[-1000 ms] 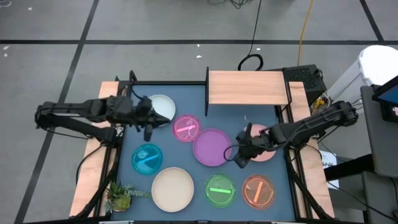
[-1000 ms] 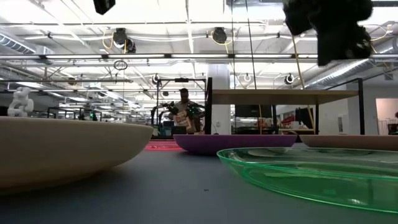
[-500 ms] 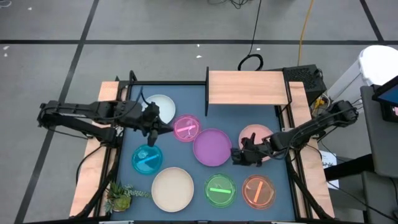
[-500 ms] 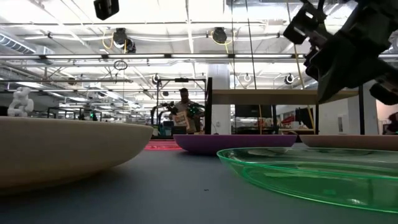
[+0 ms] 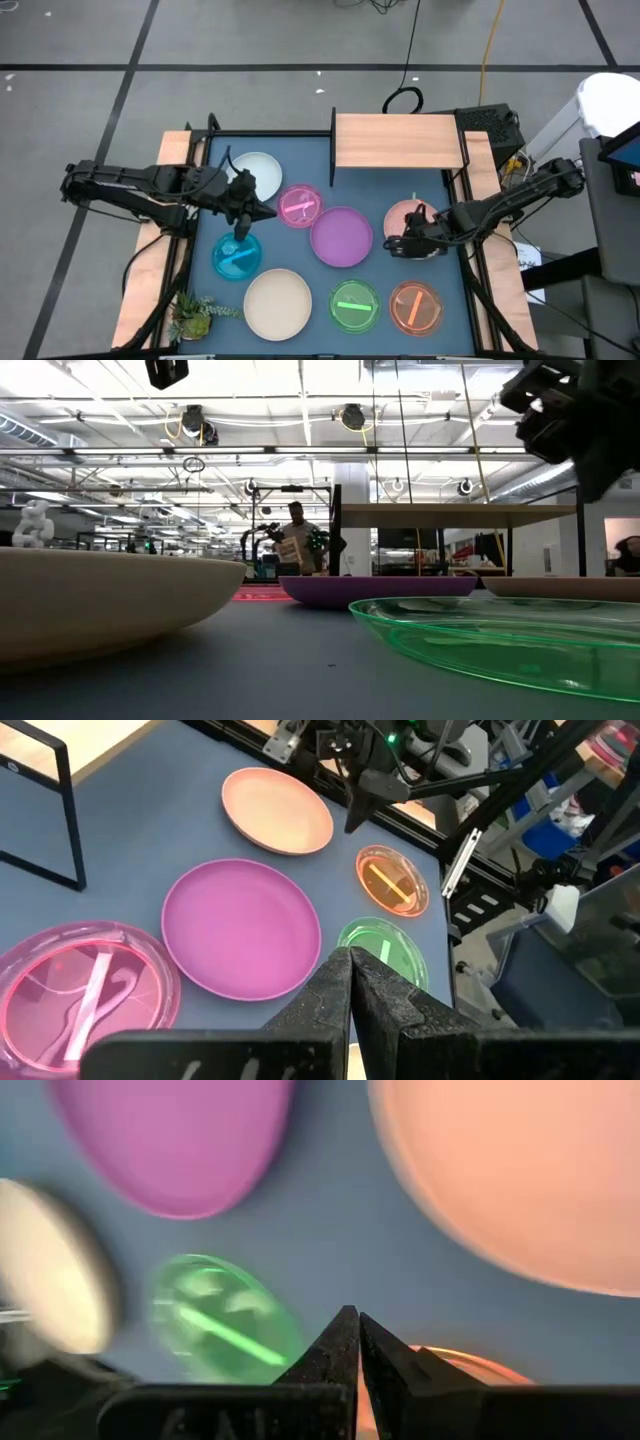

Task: Place and stack plates onto a shelf
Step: Put the large light orange plate on the shelf

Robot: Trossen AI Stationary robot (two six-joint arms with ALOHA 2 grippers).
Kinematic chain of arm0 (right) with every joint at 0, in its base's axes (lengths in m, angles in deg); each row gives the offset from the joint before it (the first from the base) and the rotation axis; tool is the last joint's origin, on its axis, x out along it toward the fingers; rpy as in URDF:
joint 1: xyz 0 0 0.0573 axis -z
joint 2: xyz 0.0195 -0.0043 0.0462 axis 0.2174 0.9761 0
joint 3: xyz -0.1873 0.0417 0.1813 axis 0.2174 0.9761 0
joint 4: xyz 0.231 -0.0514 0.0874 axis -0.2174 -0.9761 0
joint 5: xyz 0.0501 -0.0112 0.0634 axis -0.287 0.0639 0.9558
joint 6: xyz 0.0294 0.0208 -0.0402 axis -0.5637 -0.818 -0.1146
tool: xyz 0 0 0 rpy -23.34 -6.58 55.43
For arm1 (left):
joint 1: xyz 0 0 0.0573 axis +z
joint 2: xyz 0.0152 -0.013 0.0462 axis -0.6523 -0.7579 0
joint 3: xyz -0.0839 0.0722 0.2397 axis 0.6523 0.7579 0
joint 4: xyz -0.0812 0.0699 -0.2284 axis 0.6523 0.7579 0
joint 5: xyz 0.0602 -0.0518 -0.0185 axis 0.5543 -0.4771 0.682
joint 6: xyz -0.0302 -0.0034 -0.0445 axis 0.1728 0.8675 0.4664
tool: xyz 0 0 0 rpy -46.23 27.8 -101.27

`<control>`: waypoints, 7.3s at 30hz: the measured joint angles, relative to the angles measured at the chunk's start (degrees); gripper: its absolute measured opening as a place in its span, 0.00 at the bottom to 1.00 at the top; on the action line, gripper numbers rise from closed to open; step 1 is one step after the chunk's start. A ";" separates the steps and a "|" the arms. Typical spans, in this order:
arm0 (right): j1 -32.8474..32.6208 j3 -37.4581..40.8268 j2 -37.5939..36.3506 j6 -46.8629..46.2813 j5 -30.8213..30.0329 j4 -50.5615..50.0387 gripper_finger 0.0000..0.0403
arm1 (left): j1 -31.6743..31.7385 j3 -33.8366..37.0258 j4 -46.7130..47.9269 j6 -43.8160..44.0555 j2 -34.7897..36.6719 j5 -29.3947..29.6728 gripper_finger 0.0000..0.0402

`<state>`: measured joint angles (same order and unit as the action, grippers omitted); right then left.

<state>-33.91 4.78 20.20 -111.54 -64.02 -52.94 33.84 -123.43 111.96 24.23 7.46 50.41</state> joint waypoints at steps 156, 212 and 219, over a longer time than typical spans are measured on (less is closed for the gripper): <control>7.95 -63.93 24.23 53.85 -9.48 -35.83 0.00 | 0.03 0.02 1.81 -0.31 0.00 5.09 0.04; 38.64 -43.42 24.49 142.91 -19.54 -25.55 0.00 | 0.59 4.59 1.79 11.36 0.00 21.59 0.04; 39.45 -39.54 24.49 145.24 -19.41 -23.90 0.00 | 0.59 7.06 1.93 11.65 -0.02 19.53 0.04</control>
<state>5.54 -34.77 44.69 33.71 -83.43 -76.83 34.43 -116.37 113.90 35.88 7.44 69.94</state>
